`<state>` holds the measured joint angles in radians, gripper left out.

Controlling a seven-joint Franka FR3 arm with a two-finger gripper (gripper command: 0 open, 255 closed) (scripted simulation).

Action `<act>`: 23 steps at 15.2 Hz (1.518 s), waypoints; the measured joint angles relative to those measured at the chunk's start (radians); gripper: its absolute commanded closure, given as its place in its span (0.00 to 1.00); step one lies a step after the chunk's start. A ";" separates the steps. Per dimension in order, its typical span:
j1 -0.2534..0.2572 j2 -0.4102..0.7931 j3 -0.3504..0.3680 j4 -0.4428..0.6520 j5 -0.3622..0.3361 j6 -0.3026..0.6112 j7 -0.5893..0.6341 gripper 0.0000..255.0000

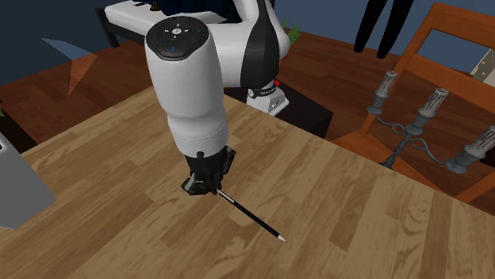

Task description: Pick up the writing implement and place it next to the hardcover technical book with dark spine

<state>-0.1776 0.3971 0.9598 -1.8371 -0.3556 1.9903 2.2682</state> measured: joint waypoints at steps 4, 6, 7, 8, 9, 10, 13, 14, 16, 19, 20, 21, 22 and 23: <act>-0.007 -0.021 0.014 0.031 0.022 -0.043 -0.013 1.00; -0.015 -0.035 0.022 0.045 0.036 -0.066 -0.023 1.00; -0.034 -0.051 0.027 0.034 0.048 -0.065 -0.039 1.00; -0.060 -0.069 0.031 0.022 0.061 -0.063 -0.062 1.00; -0.085 -0.081 0.031 0.007 0.070 -0.054 -0.087 1.00; -0.113 -0.101 0.035 -0.009 0.085 -0.050 -0.113 1.00; -0.195 -0.158 0.039 -0.060 0.128 -0.028 -0.199 1.00; -0.228 -0.183 0.040 -0.079 0.149 -0.022 -0.236 1.00; -0.272 -0.204 0.030 -0.103 0.165 -0.006 -0.293 1.00; -0.335 -0.249 0.018 -0.129 0.202 0.001 -0.380 1.00; -0.349 -0.252 0.011 -0.132 0.204 0.003 -0.402 1.00; -0.371 -0.258 0.000 -0.136 0.209 0.006 -0.436 1.00; -0.394 -0.276 -0.007 -0.146 0.224 0.007 -0.472 1.00; -0.410 -0.282 -0.016 -0.149 0.228 0.009 -0.498 1.00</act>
<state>-0.5871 0.1154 0.9443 -1.9858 -0.1278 1.9990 1.7705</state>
